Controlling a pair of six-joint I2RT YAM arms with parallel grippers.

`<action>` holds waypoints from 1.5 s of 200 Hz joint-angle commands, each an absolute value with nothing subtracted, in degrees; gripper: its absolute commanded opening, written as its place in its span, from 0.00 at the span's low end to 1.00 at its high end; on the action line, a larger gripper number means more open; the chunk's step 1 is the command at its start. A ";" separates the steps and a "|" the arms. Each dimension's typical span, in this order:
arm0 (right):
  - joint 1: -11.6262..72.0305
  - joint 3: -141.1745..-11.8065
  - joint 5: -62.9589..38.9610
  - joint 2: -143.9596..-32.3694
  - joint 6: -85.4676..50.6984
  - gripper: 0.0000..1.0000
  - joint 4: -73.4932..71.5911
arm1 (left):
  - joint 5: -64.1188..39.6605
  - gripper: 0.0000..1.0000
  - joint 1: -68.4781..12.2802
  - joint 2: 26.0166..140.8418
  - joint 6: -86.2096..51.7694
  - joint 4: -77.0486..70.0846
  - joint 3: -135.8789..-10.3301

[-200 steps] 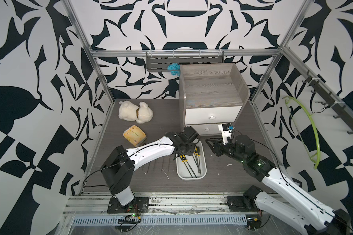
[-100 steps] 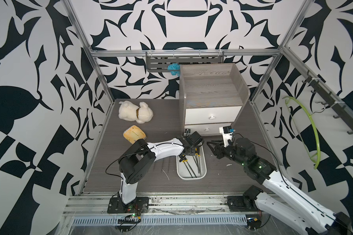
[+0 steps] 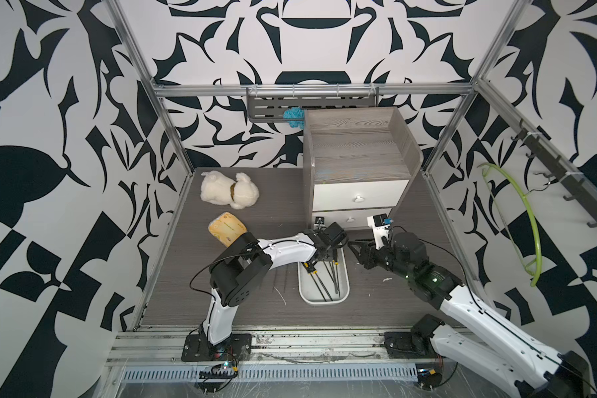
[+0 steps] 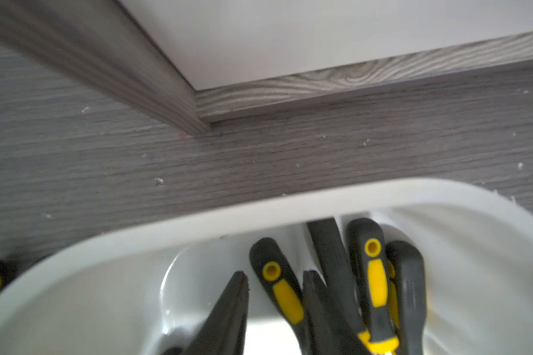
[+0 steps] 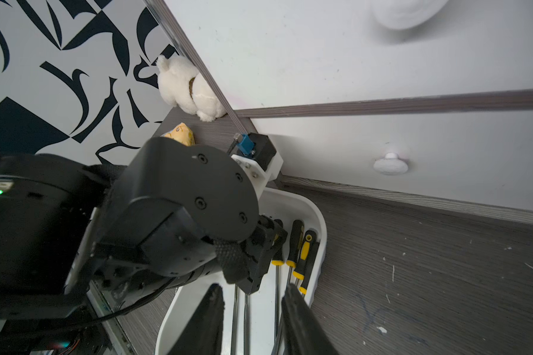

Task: Take the file tool out of the storage box
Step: Pick up the file tool from the storage box.

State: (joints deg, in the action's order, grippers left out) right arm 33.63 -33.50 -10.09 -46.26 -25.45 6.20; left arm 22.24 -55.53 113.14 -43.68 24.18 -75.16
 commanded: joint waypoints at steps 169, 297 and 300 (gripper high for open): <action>33.75 -33.66 -9.88 -45.00 -25.40 0.36 3.98 | 17.60 0.15 -55.94 112.64 -47.50 14.27 -69.97; 33.86 -31.64 -8.06 -39.48 -25.13 0.36 3.15 | 28.62 0.08 -57.49 101.28 -42.73 18.90 -71.73; 33.81 -31.50 -7.94 -39.18 -25.06 0.36 3.03 | 28.45 0.08 -57.53 101.06 -42.70 18.78 -71.72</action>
State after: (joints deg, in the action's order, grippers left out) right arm 33.63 -32.62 -9.58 -42.59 -25.41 6.00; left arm 27.68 -57.30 102.96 -44.31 17.63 -71.46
